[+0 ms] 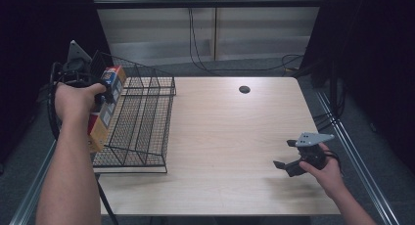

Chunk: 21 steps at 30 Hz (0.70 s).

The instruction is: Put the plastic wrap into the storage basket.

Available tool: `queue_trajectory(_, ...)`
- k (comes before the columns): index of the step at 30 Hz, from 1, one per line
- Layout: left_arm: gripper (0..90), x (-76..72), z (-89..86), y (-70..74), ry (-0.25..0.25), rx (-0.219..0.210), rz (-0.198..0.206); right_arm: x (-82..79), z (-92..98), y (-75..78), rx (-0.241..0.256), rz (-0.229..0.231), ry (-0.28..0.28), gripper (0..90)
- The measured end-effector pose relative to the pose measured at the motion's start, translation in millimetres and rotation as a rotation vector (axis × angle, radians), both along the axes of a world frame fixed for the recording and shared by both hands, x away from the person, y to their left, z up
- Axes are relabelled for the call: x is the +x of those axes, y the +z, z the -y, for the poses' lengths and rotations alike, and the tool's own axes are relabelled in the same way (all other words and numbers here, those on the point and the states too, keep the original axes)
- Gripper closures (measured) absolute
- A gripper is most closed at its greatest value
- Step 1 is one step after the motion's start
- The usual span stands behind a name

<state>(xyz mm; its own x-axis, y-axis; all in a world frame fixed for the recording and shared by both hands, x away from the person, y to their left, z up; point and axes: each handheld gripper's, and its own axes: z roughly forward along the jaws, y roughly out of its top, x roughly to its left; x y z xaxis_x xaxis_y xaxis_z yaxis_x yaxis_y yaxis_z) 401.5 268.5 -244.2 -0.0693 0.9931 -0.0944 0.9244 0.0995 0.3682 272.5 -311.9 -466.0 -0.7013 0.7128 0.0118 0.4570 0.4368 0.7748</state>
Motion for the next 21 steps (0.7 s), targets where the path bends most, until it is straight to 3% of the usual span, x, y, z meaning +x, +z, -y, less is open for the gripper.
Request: queue_trajectory(21, 43.8, 4.8, -5.8, -11.1, 0.021, 0.014, -0.011, 0.5, -0.4, -1.4, -0.007, 0.001, 0.003, 2.8)
